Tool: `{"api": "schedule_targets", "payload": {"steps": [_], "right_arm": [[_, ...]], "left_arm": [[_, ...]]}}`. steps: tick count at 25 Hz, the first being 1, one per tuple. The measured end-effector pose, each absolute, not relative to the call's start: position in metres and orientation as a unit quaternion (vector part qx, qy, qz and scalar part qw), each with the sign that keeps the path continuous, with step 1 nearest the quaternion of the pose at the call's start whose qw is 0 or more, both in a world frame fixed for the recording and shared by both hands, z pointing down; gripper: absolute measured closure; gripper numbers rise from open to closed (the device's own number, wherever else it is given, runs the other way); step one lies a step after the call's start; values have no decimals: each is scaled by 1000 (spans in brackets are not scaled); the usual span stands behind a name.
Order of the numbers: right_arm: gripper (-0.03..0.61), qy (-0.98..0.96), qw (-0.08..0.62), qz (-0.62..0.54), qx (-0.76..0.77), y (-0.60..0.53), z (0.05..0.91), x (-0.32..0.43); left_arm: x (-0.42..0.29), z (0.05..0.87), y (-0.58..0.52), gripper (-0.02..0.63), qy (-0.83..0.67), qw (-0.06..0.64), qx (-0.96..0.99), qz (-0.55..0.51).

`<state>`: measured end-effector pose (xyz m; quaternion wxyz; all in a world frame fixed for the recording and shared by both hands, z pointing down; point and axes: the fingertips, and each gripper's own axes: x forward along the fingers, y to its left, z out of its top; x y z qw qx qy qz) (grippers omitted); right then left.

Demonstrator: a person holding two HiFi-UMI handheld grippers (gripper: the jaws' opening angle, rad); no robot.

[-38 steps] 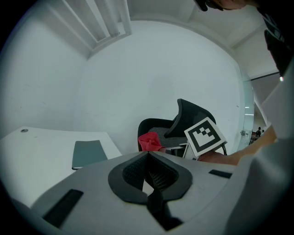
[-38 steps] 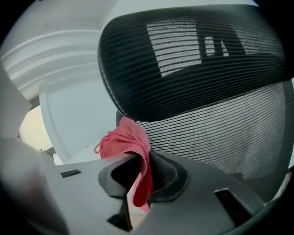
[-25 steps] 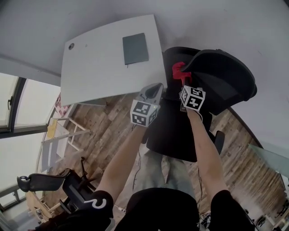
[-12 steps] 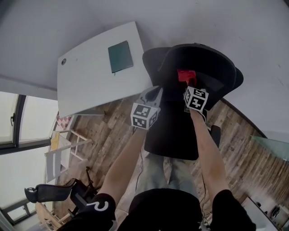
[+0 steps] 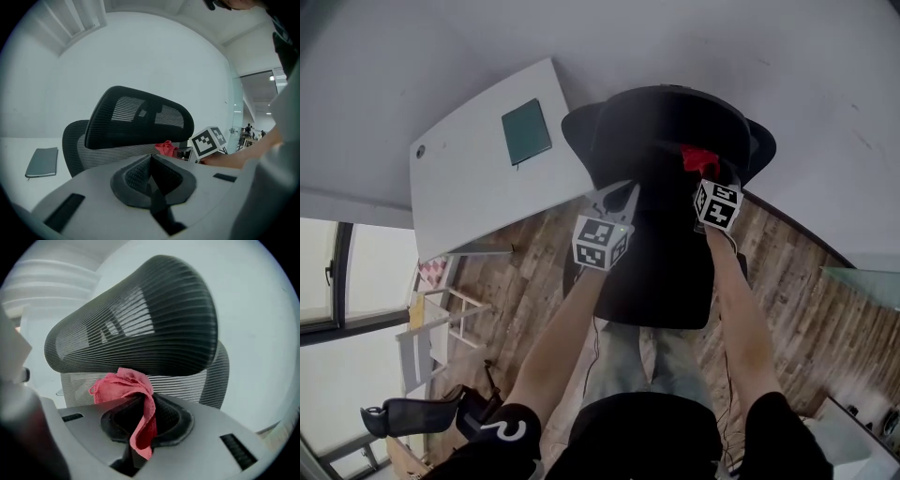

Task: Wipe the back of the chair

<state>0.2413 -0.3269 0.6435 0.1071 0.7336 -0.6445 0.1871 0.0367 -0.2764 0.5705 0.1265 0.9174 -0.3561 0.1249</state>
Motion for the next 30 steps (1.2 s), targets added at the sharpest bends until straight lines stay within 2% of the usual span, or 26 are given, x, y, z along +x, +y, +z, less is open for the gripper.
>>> {"api": "schedule_targets", "payload": {"steps": [18,23,30], "right_arm": [[509,-564,86,182,801,-260,616,399],[509,-577,62,194,791,-235,605,404],[509,-595,63,227,769,-211,634,382]], "left_arm": [[118,549,-242,588,-319,105,933,127],[133,534,-232,589,-319,102,935,118],[124,538,-216,588,-335,113,929,112]]}}
